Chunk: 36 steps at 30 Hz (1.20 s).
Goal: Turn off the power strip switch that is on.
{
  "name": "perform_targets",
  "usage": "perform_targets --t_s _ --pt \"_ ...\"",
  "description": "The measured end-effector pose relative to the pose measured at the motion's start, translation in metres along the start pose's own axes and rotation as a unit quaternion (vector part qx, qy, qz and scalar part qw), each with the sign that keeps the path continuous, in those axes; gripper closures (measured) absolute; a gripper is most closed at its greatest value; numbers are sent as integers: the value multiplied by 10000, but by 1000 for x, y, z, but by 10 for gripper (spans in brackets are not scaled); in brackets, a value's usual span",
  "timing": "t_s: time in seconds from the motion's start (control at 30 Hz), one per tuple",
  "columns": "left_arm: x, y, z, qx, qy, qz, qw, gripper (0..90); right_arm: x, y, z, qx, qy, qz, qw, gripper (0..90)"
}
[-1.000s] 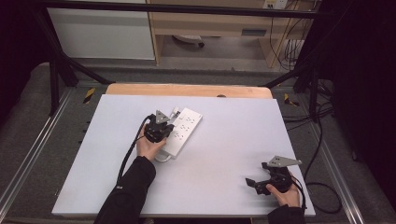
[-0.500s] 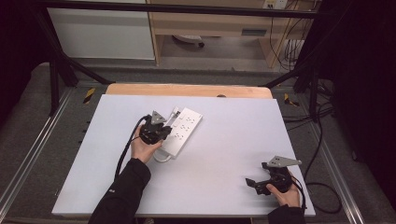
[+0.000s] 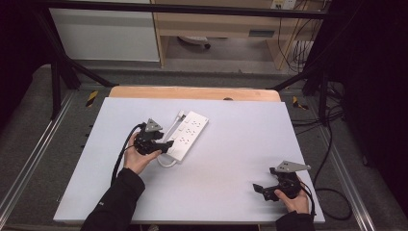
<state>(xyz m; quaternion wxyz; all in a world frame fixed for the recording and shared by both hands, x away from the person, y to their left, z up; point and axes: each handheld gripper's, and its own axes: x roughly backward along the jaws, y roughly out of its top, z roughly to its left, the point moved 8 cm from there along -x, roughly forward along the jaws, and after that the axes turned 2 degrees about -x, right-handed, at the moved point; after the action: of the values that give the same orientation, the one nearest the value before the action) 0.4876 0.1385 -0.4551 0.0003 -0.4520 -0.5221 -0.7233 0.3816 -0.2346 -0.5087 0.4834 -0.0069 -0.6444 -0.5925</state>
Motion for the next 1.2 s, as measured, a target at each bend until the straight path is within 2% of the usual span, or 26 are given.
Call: perform_targets --t_s 0.2,0.47,0.8,1.2 --pt "13 -9 3 22 50 -4 10000 296 0 0 0 1 -1 -15 10000 10" --pt "25 -24 4 1 148 136 9998 139 0 0 0 25 -2 11 10000 9" --pt "40 -49 5 -23 244 126 9996 56 -1 0 0 18 4 -1 10000 9" --pt "60 -80 3 66 231 -42 9997 55 0 0 0 36 8 10 10000 8"
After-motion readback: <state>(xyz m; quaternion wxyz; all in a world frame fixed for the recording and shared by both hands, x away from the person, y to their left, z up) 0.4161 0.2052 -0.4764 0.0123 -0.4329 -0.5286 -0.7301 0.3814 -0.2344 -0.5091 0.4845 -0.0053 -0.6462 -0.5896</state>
